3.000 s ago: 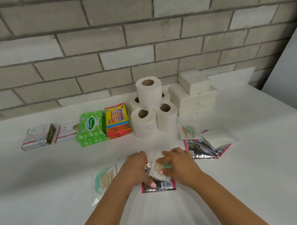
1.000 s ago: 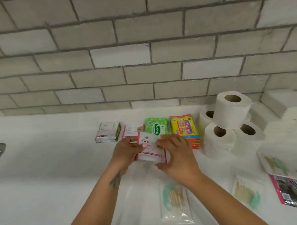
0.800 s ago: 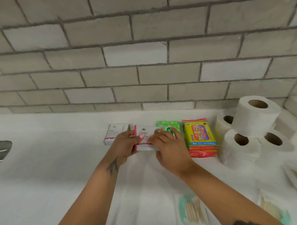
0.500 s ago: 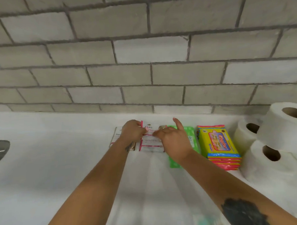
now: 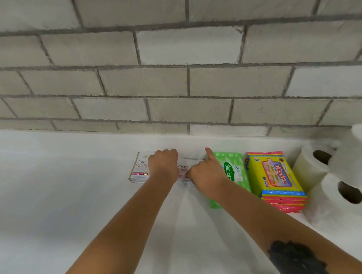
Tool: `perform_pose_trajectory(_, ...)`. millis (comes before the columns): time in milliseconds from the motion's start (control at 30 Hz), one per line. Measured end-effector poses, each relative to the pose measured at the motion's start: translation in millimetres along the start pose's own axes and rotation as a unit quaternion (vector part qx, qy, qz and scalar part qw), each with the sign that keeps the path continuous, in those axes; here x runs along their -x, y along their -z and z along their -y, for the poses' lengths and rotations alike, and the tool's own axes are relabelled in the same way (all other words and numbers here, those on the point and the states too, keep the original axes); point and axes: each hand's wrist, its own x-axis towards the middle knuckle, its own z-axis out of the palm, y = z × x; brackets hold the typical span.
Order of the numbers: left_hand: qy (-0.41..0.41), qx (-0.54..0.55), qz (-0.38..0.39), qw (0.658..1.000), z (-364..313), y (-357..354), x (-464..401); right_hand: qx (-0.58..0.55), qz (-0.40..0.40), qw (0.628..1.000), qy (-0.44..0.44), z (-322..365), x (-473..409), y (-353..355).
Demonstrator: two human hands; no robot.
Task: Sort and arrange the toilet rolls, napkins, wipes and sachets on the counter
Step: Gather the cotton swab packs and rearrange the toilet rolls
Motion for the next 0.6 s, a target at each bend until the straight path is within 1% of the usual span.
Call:
perform_pose_trajectory(100,-0.069,-0.074,0.001,0.995,1.2,-2.1,2.5,-0.029,0.011,1.000,0.004,-0.2,-1.9,-3.2)
perform_pose_trajectory(167,-0.103,-0.102,0.011,0.989,2.2,-4.4,5.7,-0.041,-0.004,0.999,-0.013,-3.3,-2.7,-2.0)
perform_pose_trajectory(233,-0.108,-0.119,0.018,0.987,2.9,-7.3,8.6,-0.023,0.000,0.999,-0.031,-5.3,-3.8,1.2)
perform_pose_trajectory(300,-0.106,-0.141,0.015,0.984,3.0,-9.3,11.3,-0.003,0.023,0.999,-0.033,-4.4,-4.5,5.2)
perform_pose_trajectory(400,-0.094,-0.145,0.014,0.985,1.0,-11.3,14.7,0.010,0.047,0.998,-0.030,0.6,-6.7,8.0)
perform_pose_trajectory(600,-0.078,-0.134,0.012,0.988,-2.8,-11.4,19.1,0.010,0.045,0.998,-0.035,6.8,-7.9,6.6)
